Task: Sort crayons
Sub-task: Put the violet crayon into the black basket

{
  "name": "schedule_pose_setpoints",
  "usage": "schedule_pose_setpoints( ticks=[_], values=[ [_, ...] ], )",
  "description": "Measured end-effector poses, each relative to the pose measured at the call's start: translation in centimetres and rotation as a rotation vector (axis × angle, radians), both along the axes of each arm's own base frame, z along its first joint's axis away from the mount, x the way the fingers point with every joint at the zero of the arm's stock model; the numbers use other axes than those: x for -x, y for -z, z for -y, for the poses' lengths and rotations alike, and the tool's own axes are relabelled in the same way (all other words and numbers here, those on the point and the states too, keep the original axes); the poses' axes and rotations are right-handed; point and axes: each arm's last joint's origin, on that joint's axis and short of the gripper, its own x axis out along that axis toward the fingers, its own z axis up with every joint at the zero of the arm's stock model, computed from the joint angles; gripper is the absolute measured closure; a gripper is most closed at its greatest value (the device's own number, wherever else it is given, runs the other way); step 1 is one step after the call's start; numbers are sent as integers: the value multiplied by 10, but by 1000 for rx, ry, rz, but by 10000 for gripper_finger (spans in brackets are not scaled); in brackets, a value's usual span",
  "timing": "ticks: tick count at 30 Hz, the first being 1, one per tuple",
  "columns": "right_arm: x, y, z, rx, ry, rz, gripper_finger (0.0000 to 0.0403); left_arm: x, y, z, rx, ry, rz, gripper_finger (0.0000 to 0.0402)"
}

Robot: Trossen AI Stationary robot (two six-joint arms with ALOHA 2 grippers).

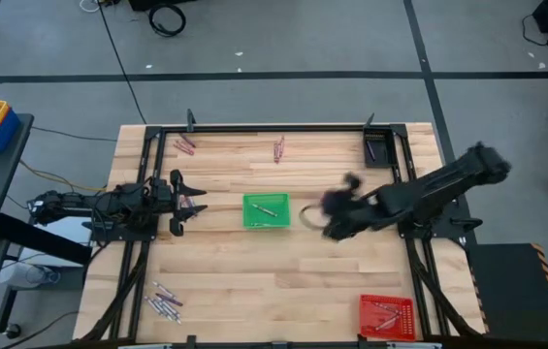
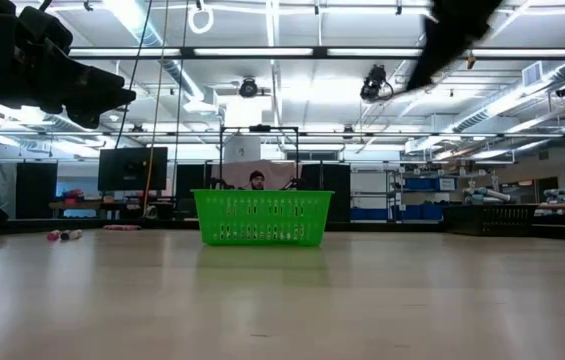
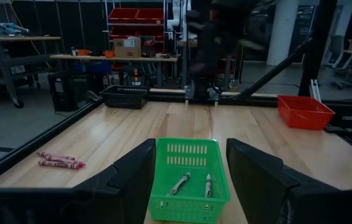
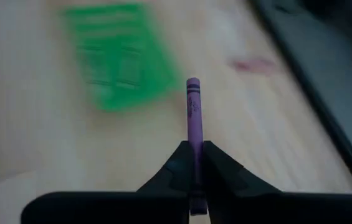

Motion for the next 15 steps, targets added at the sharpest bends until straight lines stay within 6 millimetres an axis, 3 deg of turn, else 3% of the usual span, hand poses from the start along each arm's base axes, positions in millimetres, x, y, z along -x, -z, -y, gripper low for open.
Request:
schedule_pose_setpoints(
  ticks=[5, 8, 11, 15],
  values=[
    [74, 26, 48, -61, 431, 147, 374, 0, 0, 0, 0, 1, 0, 193],
    [105, 48, 72, -84, 652, 200, 375, 0, 0, 0, 0, 0, 0, 193],
    [122, 67, 90, -70, 792, 207, 375, 0, 0, 0, 0, 0, 0, 193],
    [128, 83, 112, -30, 918, 228, 375, 0, 0, 0, 0, 0, 0, 193]
  ],
)
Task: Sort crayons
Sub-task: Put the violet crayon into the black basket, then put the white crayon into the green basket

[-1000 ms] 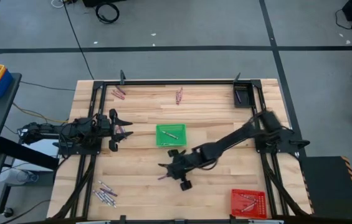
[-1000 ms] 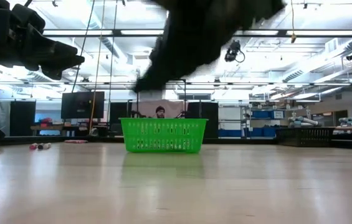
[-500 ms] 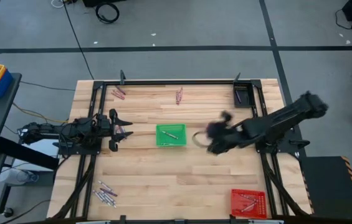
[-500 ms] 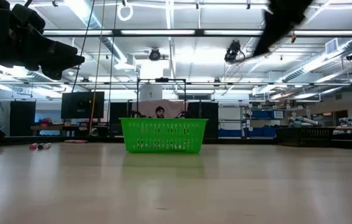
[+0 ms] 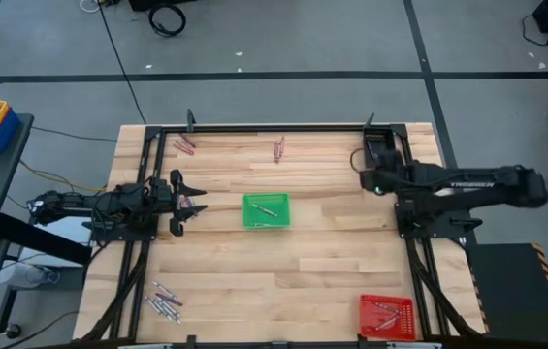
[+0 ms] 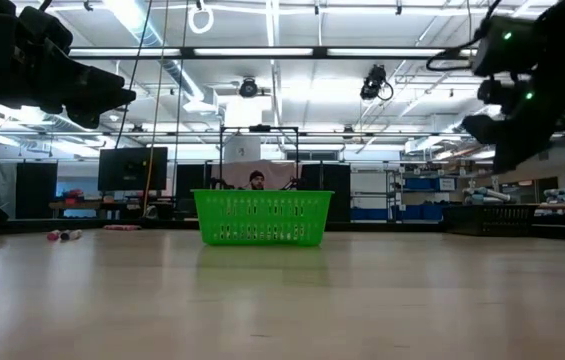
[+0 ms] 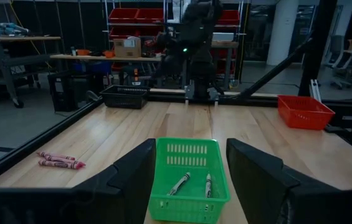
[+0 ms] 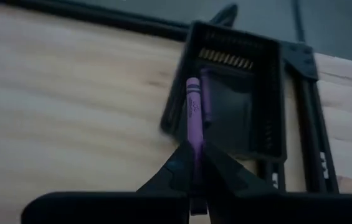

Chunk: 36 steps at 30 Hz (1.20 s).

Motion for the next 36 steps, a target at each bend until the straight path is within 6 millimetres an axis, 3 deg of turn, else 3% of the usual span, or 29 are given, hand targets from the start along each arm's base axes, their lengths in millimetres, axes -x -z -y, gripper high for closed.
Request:
schedule_pose_setpoints(
  ticks=[11, 17, 25, 30, 36],
  values=[
    [-10, 14, 71, 27, 130, 30, 374, 0, 0, 0, 0, 0, 0, 193],
    [-8, 33, 94, -23, 228, -28, 367, 0, 0, 0, 0, 0, 0, 193],
    [-16, 46, 104, -30, 234, -24, 301, 0, 0, 0, 0, 0, 0, 193],
    [-19, 31, 103, 38, 168, 40, 272, 0, 0, 0, 0, 0, 0, 193],
    [-41, 3, 76, 112, -142, 188, 271, 0, 0, 0, 0, 0, 0, 193]
  ],
)
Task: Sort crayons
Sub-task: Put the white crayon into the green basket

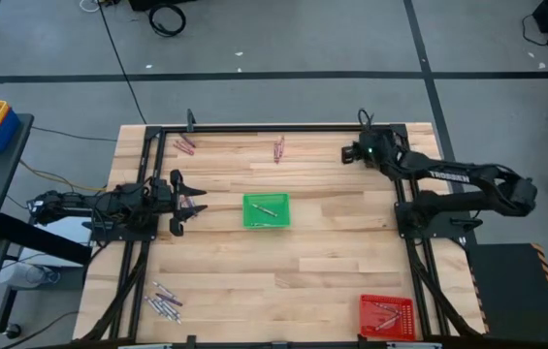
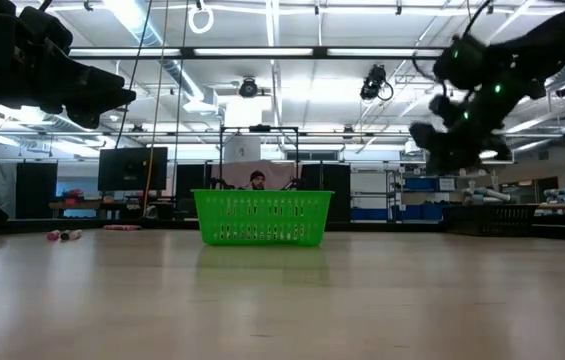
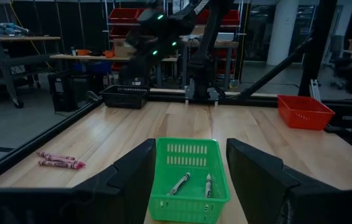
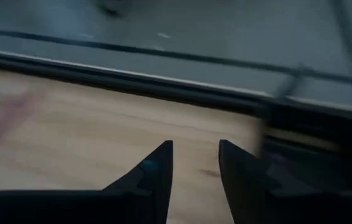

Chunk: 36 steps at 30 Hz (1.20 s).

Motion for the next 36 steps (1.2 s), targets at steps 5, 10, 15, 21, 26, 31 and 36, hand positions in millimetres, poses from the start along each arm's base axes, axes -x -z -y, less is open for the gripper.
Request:
schedule_pose_setpoints(
  ticks=[5, 10, 15, 21, 26, 31, 36],
  values=[
    [-30, -25, -40, 110, -291, 211, 272, 0, 0, 0, 0, 0, 0, 193],
    [-55, -44, -86, 237, -633, 369, 272, 0, 0, 0, 0, 0, 0, 193],
    [-68, -42, -127, 249, -971, 394, 273, 0, 0, 0, 0, 0, 0, 193],
    [-73, -32, -159, 237, -1168, 358, 273, 0, 0, 0, 0, 0, 0, 193],
    [-73, -33, -166, 285, -1217, 348, 273, 0, 0, 0, 0, 0, 0, 193],
    [-73, -33, -163, 338, -1192, 314, 273, 0, 0, 0, -1, 0, 1, 193],
    [-75, -41, -154, 425, -1096, 347, 273, 1, -11, 0, -63, -9, 105, 193]
  ],
)
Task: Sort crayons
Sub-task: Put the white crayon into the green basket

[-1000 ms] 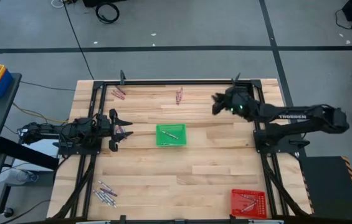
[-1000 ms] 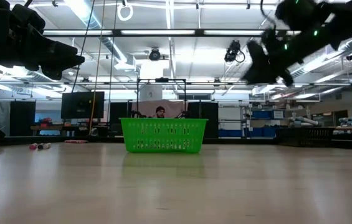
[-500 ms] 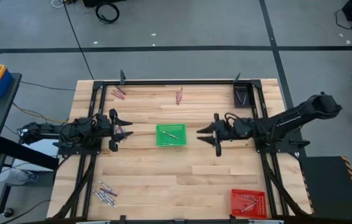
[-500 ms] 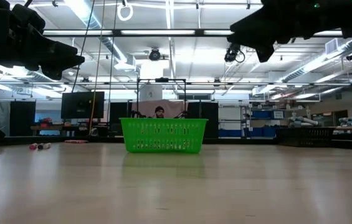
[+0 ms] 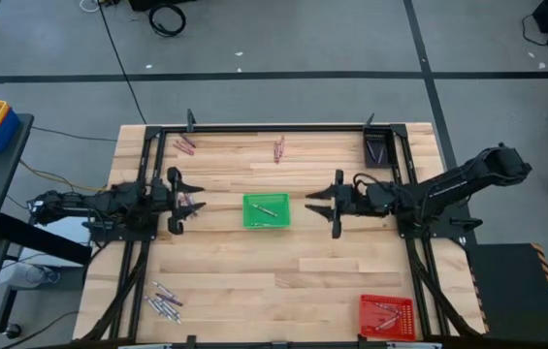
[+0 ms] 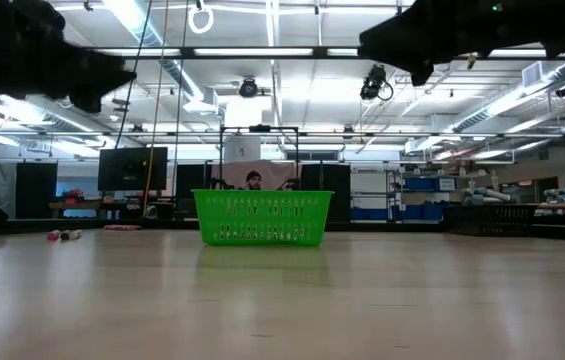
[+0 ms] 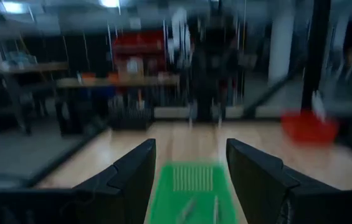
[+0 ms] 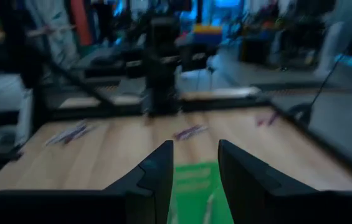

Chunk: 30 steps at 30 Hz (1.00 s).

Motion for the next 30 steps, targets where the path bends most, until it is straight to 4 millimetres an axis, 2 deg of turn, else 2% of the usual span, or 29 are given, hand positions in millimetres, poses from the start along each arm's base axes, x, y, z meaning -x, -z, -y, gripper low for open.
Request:
schedule_pose_setpoints(
  ticks=[5, 10, 14, 17, 22, 27, 30],
  values=[
    [-1, -13, 12, 52, 51, 126, 273, 4, -18, 0, 125, 28, 209, 193],
    [-4, -15, 13, 33, 52, 170, 273, 8, -26, 0, 65, 24, 291, 193],
    [-9, -9, 1, -35, -7, 178, 273, 12, -34, 0, 113, 41, 387, 193],
    [-11, -9, -10, -85, -42, 234, 273, 14, -38, -2, 23, -41, 425, 193],
    [-10, -15, -28, -182, -104, 382, 273, 16, -38, -6, 14, -218, 409, 193],
    [-10, -16, -43, -221, -119, 487, 273, 15, -38, -7, 49, -216, 411, 193],
    [-20, -21, -50, -207, -75, 509, 273, 11, -44, -6, 71, -201, 350, 193]
  ],
)
